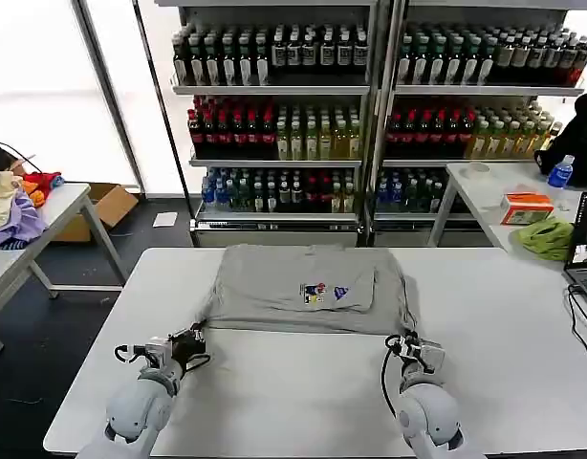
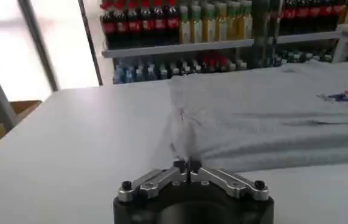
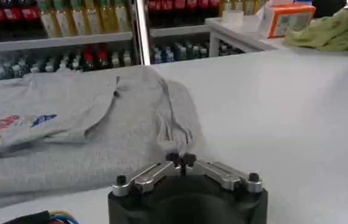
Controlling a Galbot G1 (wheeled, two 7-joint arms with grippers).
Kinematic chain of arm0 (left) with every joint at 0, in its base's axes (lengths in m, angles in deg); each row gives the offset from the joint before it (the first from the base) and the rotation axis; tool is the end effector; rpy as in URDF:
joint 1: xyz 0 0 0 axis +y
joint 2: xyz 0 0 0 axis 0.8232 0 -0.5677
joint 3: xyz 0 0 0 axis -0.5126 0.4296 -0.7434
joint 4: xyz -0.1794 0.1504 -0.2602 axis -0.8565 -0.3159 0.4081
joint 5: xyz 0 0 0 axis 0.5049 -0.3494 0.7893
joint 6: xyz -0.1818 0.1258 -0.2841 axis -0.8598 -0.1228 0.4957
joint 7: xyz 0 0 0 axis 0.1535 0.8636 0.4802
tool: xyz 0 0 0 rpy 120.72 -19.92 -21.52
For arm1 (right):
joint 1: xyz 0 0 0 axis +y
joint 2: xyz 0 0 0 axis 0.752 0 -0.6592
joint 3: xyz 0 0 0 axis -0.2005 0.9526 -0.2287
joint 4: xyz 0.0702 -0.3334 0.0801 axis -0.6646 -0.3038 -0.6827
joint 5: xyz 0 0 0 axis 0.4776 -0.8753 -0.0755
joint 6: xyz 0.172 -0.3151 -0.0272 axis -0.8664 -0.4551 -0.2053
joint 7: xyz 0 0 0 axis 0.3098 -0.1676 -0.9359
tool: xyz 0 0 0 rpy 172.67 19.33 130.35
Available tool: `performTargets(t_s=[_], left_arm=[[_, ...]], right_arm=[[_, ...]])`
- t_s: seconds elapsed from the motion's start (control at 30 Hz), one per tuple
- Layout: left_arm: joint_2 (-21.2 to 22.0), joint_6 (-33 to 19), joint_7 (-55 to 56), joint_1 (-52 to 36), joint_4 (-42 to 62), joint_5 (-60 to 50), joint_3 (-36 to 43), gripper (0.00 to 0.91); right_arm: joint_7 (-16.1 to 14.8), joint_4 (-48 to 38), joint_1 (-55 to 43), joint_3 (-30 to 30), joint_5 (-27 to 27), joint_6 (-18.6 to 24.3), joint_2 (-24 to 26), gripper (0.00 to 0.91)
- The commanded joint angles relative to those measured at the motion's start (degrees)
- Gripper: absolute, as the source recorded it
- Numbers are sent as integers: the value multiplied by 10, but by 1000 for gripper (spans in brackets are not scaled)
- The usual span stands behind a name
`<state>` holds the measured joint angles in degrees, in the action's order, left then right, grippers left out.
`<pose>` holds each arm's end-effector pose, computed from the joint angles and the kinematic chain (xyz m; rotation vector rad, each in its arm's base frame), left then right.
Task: Fold and organize the clothes.
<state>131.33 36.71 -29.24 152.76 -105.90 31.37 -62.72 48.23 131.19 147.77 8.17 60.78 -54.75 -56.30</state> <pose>0.3130 0.0735 -0.3201 -0.1431 -2.6550 -0.1424 0.2941 -0.0040 -0.3031 -0.2778 -2.5659 -0.0523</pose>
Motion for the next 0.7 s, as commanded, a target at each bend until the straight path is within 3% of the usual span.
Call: performTargets(t_s=[0.03,0.47,0.7], left_arm=[[-6,-8,0,35,-59,-7,-2,0],[-35,8,31,208,-235,-2,-24,0],[-37,5,39,292,-288,-12,-32,0]], right_arm=[[0,53,15,0,-3,1,-1,0],[20,207,174,-17,-17,2,17,0],[32,239,260,-24,-46,14,8,0]])
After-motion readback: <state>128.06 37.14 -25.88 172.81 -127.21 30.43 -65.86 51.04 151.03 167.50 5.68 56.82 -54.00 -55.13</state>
